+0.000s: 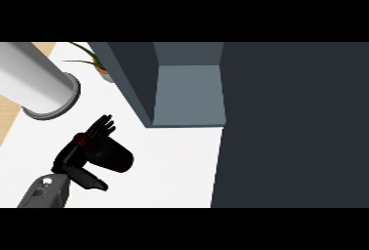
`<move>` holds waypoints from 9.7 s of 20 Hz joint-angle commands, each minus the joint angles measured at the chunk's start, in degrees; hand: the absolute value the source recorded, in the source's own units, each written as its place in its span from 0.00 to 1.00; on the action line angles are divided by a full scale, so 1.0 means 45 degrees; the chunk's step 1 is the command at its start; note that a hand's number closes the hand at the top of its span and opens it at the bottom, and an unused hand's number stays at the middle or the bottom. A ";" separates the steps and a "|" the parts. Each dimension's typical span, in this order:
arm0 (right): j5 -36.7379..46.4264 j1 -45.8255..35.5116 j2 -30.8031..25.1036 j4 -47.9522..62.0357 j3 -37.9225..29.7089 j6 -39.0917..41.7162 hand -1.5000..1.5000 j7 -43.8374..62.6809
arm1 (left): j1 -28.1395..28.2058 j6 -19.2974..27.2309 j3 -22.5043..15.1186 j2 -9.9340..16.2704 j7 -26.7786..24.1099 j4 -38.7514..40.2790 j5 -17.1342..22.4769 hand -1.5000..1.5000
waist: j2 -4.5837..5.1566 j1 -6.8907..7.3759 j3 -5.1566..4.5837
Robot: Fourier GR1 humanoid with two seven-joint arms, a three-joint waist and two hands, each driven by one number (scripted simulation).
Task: Pick up the wine, place it into the cabinet and close the cabinet
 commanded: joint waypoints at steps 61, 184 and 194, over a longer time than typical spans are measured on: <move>-0.0885 0.1378 0.0271 -0.1086 -0.0037 0.0696 0.00 0.0468 | 0.0710 0.3299 0.1543 -0.2731 -0.0304 -0.0868 0.4604 1.00 | -0.0094 0.0224 0.0033; -0.1253 -0.0173 0.0606 0.2137 0.0022 0.1914 0.00 -0.1754 | -0.8786 1.3958 -1.0022 -0.3549 -0.2620 0.3934 1.9551 0.00 | 0.0421 -0.1719 0.0002; -0.0924 -0.0426 0.0785 0.2641 0.0044 0.1726 0.00 -0.1990 | -0.9635 1.4927 -1.1776 -0.3548 -0.2626 0.3947 1.8835 0.00 | 0.0352 -0.1325 0.0010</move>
